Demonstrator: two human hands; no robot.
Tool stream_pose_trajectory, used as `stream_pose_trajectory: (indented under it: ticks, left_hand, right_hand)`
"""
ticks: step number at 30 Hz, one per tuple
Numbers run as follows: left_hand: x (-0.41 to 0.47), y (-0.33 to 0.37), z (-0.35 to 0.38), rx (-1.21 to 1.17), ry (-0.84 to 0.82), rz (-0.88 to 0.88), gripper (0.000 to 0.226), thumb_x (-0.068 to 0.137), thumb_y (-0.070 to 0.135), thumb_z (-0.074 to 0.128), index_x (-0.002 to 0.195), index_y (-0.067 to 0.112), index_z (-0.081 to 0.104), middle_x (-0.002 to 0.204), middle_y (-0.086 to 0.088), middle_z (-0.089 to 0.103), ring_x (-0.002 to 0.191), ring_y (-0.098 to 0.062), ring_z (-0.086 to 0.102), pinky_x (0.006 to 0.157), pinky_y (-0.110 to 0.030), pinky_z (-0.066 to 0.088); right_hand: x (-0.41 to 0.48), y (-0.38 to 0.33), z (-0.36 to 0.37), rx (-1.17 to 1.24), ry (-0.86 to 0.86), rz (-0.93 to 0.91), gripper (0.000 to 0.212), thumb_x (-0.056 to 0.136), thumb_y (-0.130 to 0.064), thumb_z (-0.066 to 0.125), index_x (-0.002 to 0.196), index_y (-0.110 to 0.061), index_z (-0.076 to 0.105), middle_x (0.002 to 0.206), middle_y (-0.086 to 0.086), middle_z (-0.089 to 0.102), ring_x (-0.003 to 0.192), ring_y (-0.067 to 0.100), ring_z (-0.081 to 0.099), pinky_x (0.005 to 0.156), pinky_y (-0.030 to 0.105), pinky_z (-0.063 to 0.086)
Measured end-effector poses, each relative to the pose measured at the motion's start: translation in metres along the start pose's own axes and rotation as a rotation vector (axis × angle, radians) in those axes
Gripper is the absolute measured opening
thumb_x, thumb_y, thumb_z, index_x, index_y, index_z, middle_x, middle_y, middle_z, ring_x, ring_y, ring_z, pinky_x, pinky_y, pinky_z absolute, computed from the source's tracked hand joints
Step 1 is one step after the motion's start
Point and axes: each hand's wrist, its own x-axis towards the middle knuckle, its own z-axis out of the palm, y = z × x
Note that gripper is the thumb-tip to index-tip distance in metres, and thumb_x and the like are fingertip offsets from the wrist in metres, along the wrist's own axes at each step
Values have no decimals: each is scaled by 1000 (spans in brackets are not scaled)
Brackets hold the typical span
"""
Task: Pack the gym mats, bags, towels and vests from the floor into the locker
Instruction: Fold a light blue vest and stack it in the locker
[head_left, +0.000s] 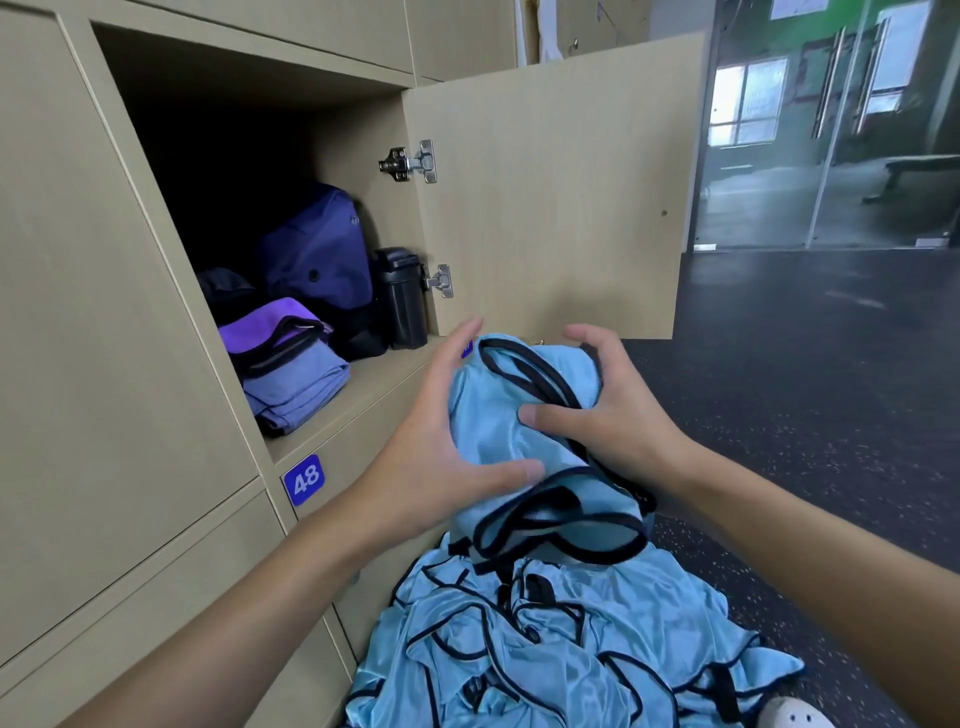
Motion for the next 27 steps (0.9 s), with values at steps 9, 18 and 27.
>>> stream_pose_trajectory:
  ticks: [9,18,27]
  left_hand:
    - [1,-6,-4,192,-169,-82,110,64,22,92,145,57,26,138,27,47,119,13,52,95,-11,44]
    - [-3,-7,-4,433,-157,-64,118,56,34,87,150,52,17,153,35,-10,141,9,21,96,-7,39]
    - [-3,-6,-9,588,-141,145,96,63,22,79,143,46,32,134,29,37,121,13,39,93,-4,34]
  right_hand:
    - [-3,-4,4,142,-7,211,72,81,-18,80,139,-31,39,111,-4,66,86,13,72,67,28,59]
    - [-4,-5,5,280,-83,297,35,89,-16,71,122,-14,61,106,11,74,88,24,74,66,34,60]
    - [-5,-5,10,334,-171,308,30,92,-18,66,119,-5,63,109,17,72,88,25,71,71,34,60]
